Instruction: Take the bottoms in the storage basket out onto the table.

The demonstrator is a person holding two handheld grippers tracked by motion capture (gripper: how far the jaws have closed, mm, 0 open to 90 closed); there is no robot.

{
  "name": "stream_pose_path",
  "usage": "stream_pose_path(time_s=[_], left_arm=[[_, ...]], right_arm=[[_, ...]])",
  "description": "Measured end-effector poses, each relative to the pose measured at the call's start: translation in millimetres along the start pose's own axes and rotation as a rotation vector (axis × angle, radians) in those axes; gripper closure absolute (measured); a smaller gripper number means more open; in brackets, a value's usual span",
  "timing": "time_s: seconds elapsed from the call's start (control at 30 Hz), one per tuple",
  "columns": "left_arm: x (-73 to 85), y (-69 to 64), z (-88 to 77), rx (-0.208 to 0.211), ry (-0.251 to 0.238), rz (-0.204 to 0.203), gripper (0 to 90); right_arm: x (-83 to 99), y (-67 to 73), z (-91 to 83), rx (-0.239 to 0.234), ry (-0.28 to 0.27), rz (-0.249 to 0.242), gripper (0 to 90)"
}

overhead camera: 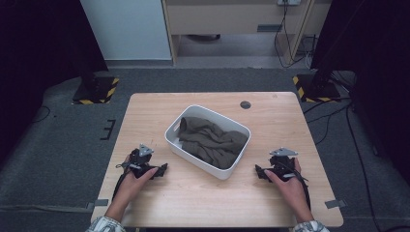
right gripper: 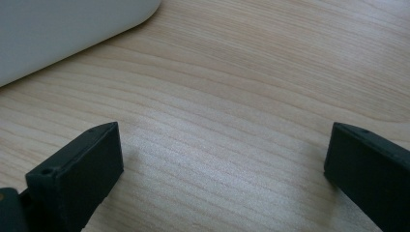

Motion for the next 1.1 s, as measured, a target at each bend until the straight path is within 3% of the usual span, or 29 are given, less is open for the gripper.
stream_pose_path(time_s=[0.3, 0.4, 0.47, 0.53, 0.63, 0.73, 0.83, 1.1], left_arm=[[-0.2, -0.3, 0.1, 0.000, 0.000, -0.001, 0.0], [0.0, -0.6, 0.0, -0.001, 0.000, -0.002, 0.0], [0.1, -1.3, -0.6, 0.001, 0.008, 0.000, 0.0], [-0.1, -1.5, -0.6, 0.001, 0.009, -0.001, 0.0], [0.0, -1.3, -0.6, 0.002, 0.008, 0.002, 0.0], [0.3, -1.7, -0.9, 0.003, 0.009, 0.003, 0.0], [0.6, -2.1, -0.9, 0.003, 0.007, 0.003, 0.0], [0.5, -2.2, -0.9, 0.005, 0.008, 0.007, 0.0]], right_arm=[[-0.6, -0.6, -0.6, -0.019, -0.006, -0.020, 3.9], [-0.5, 1.0, -2.4, -0.046, -0.004, -0.027, 4.7], [-0.9, 3.4, -9.0, -0.101, 0.002, -0.019, 19.6], [-4.2, 6.0, -16.7, -0.188, -0.006, 0.027, 17.2], [-12.2, 9.7, -33.0, -0.131, -0.030, -0.031, 15.2], [-16.7, 9.8, -42.5, -0.155, -0.046, -0.017, 13.7], [-27.4, 9.6, -59.2, -0.116, -0.051, -0.059, 10.8], [-52.3, 10.1, -78.9, -0.146, -0.073, -0.090, 6.2]])
Point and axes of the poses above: each handheld gripper's, and its own axes: z roughly forward along the jaws, x roughly out of its underside, y roughly to its left, the point moved 3 cm from there along z, roughly forward along the jaws, and after that the axes turned 13 degrees about y, right-handed, at the moved point
